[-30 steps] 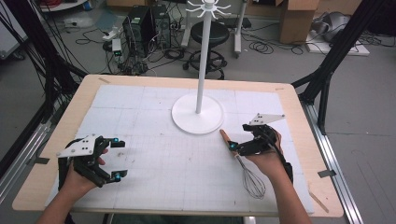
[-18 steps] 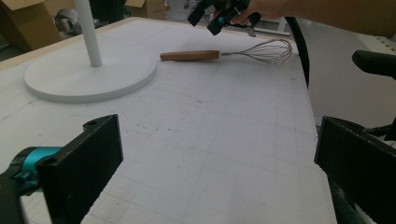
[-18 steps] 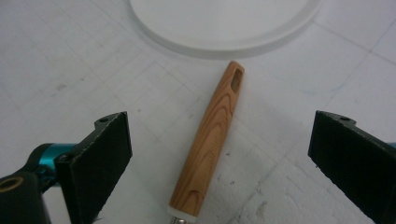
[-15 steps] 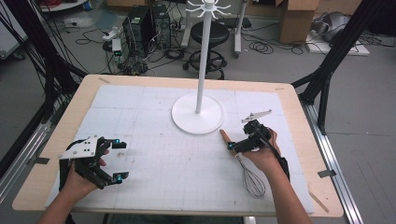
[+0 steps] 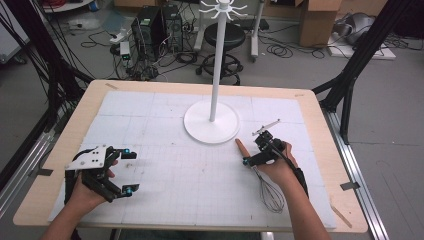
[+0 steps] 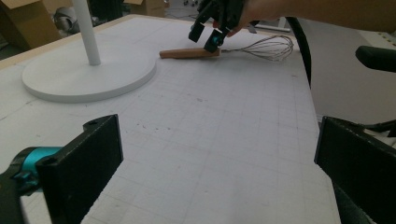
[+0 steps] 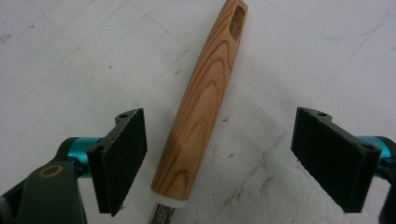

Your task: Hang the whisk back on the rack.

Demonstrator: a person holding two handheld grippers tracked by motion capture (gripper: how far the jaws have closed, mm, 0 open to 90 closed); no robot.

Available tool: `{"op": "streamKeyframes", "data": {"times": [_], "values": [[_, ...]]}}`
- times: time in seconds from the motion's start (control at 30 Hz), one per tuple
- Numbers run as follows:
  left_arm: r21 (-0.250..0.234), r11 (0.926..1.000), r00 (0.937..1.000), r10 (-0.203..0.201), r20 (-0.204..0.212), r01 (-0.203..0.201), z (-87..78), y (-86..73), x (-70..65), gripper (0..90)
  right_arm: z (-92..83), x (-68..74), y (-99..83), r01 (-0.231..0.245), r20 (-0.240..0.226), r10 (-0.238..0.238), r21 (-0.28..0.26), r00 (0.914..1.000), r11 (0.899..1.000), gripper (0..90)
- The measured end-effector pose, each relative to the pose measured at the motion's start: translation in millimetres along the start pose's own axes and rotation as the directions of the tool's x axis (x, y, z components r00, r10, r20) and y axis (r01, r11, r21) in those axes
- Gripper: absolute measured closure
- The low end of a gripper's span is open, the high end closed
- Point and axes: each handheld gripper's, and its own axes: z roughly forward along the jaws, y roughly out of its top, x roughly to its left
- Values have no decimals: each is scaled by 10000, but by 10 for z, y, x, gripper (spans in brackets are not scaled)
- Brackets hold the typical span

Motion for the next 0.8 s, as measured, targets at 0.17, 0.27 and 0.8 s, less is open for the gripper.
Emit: {"op": "streamKeyframes", "data": {"times": [0.17,0.27,0.8], "values": [[6,10000,10000,-1,-20,1,0,-1,0,17,0,1,-8,-96,42,95,278,9999,9996,246],[29,10000,10000,14,-29,-14,2,-1,1,17,6,-6,-13,-54,28,53,345,10000,9994,262],[49,10000,10000,54,-18,-54,4,3,-6,17,50,200,40,680,258,-721,1357,9971,9884,573]]}}
